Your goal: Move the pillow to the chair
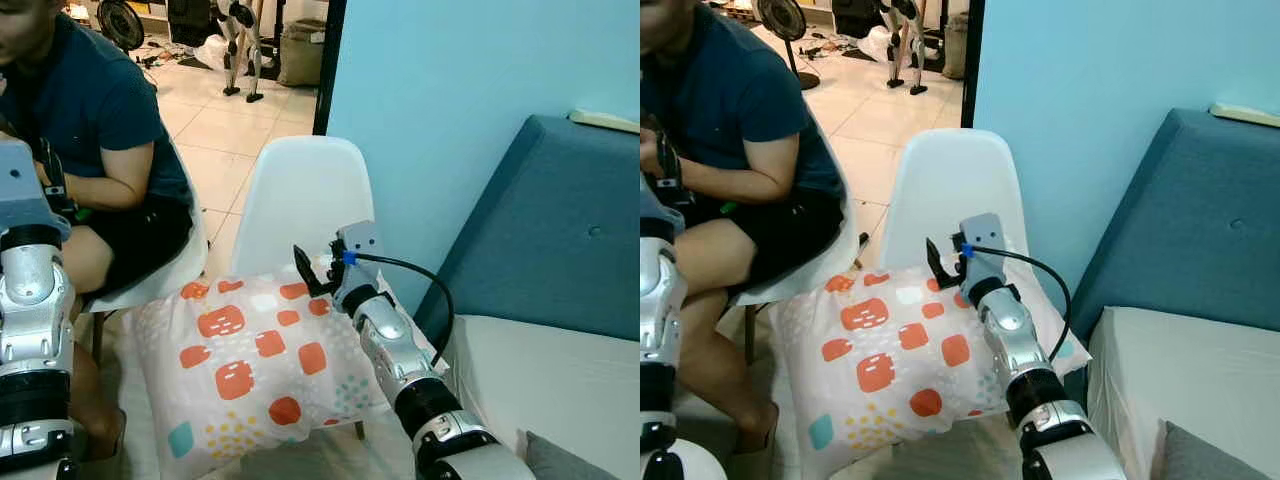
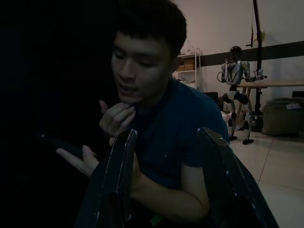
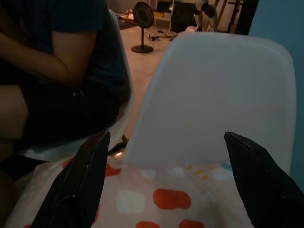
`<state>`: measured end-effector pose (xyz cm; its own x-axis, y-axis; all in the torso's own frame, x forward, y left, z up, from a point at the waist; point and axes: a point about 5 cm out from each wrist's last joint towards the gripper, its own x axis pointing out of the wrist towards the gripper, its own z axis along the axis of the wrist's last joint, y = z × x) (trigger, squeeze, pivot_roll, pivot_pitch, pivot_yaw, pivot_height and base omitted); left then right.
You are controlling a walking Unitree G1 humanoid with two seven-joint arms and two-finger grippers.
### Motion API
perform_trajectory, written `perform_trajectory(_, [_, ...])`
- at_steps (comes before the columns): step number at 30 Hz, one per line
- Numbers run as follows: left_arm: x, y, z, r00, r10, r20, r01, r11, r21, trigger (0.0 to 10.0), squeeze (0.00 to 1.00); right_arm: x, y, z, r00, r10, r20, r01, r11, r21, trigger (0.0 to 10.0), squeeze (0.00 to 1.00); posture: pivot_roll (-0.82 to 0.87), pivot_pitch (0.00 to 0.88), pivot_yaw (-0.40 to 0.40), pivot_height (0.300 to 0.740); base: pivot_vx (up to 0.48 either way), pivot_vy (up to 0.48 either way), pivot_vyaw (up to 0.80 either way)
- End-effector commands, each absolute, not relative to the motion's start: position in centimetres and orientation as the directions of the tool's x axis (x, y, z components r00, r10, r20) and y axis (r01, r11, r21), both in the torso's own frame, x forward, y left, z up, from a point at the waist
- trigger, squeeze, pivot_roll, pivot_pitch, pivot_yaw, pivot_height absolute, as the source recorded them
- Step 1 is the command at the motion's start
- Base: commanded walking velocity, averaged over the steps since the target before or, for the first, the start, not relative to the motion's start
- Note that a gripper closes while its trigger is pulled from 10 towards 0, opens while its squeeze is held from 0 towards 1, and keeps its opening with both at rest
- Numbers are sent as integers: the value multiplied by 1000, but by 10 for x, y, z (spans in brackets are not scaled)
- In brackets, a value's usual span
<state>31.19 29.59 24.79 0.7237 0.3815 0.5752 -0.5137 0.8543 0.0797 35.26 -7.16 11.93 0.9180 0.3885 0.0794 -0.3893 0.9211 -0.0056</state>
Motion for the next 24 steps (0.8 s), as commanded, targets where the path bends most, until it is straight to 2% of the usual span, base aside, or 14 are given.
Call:
perform_trajectory(1, [311,298,246,725,383,573,-527,843,104,10000,0,353,-75,117,924,375,76,-376,927,-1,10000,0,154,42,-91,740,0,0,0])
perform_trajectory(7, [310,300,246,723,379,578,-523,847,98,10000,0,354,-76,117,926,372,72,-373,928,-3,10000,0,154,42,-92,740,0,0,0])
perform_trajectory(8, [312,300,242,743,376,553,-511,853,107,10000,0,354,-77,117,926,371,70,-372,928,-5,10000,0,155,44,-91,740,0,0,0])
perform_trajectory(9, [316,299,232,788,369,493,-480,870,117,10000,0,354,-77,116,926,373,64,-373,928,-8,10000,0,157,44,-92,740,0,0,0])
perform_trajectory(10, [323,297,213,861,358,360,-428,893,136,10000,0,354,-78,113,925,378,43,-378,926,-12,10000,0,157,44,-92,740,0,0,0])
perform_trajectory(11, [323,297,213,861,358,360,-428,893,136,10000,0,354,-78,113,925,378,43,-378,926,-12,10000,0,157,44,-92,740,0,0,0])
perform_trajectory(12, [330,289,177,943,301,140,-327,918,225,10000,0,352,-77,105,919,394,-7,-394,918,-36,10000,0,153,43,-90,740,0,0,0])
perform_trajectory(13, [327,283,153,963,266,40,-264,909,323,10000,0,349,-76,98,913,405,-47,-407,911,-57,10000,0,139,45,-86,740,0,0,0])
perform_trajectory(14, [322,278,134,962,270,-27,-253,927,276,10000,0,346,-78,89,912,402,-80,-407,912,-59,10000,0,132,48,-86,740,0,0,0])
perform_trajectory(17, [315,269,120,957,289,-42,-273,937,216,10000,0,341,-84,79,917,383,-109,-389,920,-44,10000,0,140,48,-88,740,0,0,0])
perform_trajectory(24, [298,236,79,961,216,-173,-180,963,201,10000,0,328,-98,61,918,367,-151,-375,927,-27,10000,0,115,54,-82,740,0,0,0])
